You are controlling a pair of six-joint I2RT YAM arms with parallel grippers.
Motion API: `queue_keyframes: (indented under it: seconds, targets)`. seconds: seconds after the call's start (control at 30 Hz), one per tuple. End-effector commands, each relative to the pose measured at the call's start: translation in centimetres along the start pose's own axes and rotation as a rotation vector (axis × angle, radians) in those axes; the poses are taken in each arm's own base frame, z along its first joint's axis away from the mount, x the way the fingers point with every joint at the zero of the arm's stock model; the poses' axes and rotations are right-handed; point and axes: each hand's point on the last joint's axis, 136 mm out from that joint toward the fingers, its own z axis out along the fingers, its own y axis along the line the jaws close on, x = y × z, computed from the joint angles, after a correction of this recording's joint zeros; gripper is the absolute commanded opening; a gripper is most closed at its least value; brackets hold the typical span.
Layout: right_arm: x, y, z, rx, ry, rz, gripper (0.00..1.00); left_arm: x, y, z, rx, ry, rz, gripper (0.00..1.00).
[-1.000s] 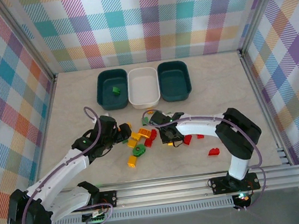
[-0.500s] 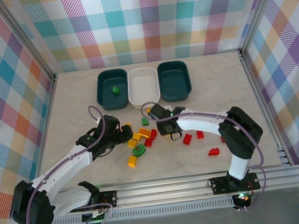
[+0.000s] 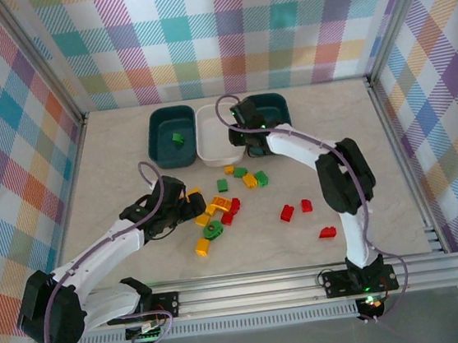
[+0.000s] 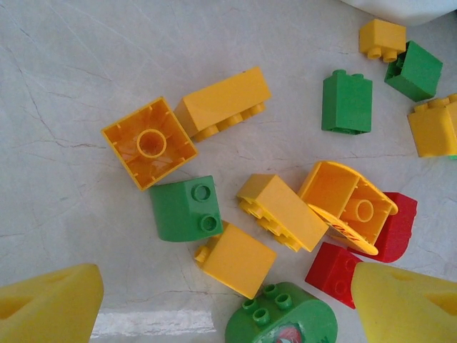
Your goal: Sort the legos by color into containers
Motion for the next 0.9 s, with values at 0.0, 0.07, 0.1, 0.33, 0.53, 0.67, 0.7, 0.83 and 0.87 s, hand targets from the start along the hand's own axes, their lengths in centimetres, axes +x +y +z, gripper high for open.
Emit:
queue_keyframes:
  seconds: [0.0, 0.07, 0.1, 0.33, 0.53, 0.67, 0.7, 0.83, 0.87]
  targets:
    - [-0.2, 2.2, 0.6, -0.050, 0.055, -0.051, 0.23, 0.0, -0.7, -0.2, 0.022, 0.008, -0.018, 0.90]
    - [-0.6, 2.3, 0.5, -0.047, 0.050, -0.054, 0.41, 0.0, -0.8, -0.3, 0.026, 0.012, -0.014, 0.90]
    - [-0.9, 2.4, 0.1, -0.051, 0.043, -0.059, 0.46, -0.1, -0.9, -0.4, 0.026, 0.011, -0.010, 0.91]
    - [-3.8, 2.4, -5.9, -0.050, -0.026, -0.073, 0.52, -1.1, -1.8, -1.0, 0.045, -0.009, 0.007, 0.97]
    - [5.4, -1.2, -10.8, 0.041, 0.060, 0.026, 0.59, -0.9, -1.6, -0.7, 0.058, -0.027, -0.011, 0.96]
    - [14.2, -5.9, -13.8, 0.153, 0.163, 0.079, 0.69, -0.9, -0.9, -0.6, 0.046, -0.057, -0.022, 0.96]
    - [15.8, -6.9, -14.6, 0.170, 0.186, 0.089, 0.71, -0.9, -0.9, -0.7, 0.047, -0.061, -0.022, 0.96]
    - [19.6, -8.5, -17.1, 0.156, 0.264, 0.141, 0.77, -0.9, -1.5, -0.8, 0.079, -0.078, -0.021, 0.95]
    - [20.1, -8.6, -17.4, 0.148, 0.276, 0.155, 0.77, -0.9, -1.7, -0.7, 0.085, -0.079, -0.021, 0.95]
